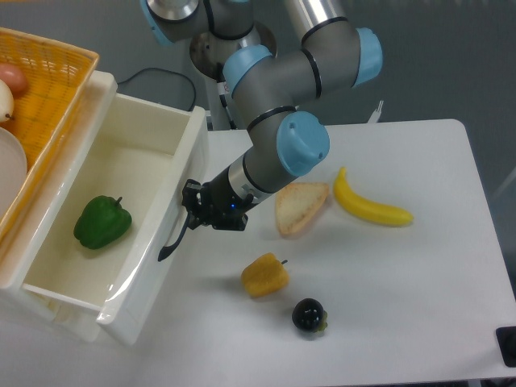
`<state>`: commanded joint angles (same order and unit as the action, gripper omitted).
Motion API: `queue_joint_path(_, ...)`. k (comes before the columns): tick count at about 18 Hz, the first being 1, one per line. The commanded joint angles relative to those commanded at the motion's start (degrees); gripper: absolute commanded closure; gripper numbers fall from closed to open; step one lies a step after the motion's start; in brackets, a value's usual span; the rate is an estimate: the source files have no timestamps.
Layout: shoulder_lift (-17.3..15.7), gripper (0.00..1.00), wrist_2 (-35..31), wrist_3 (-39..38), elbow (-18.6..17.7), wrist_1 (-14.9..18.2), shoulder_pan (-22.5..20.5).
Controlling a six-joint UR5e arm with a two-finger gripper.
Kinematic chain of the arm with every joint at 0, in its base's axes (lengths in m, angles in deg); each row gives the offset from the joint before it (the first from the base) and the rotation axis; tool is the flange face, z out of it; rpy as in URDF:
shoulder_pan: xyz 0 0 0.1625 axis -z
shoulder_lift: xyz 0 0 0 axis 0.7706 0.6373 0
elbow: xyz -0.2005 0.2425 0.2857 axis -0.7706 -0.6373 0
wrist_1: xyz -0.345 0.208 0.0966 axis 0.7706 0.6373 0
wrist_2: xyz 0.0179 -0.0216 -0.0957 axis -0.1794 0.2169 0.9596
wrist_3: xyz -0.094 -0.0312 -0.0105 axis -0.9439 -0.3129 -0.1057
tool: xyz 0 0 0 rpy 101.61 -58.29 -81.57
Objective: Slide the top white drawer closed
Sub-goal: 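Press the gripper against the drawer front beside the black handle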
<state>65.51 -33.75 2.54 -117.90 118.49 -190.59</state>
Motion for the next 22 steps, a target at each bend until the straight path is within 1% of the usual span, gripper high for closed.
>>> queue_joint_path(6, -0.26, 0.89, 0.35, 0.09, 0.09, 0.27, -0.09)
queue_joint_path(11, 0.35, 0.88, 0.44, 0.09, 2.19, 0.09, -0.53)
queue_joint_path(20, 0.26, 0.88, 0.53, 0.09, 2.02, 0.53, -0.44)
queue_joint_path(22, 0.09, 0.88, 0.53, 0.09, 2.02, 1.32, -0.44)
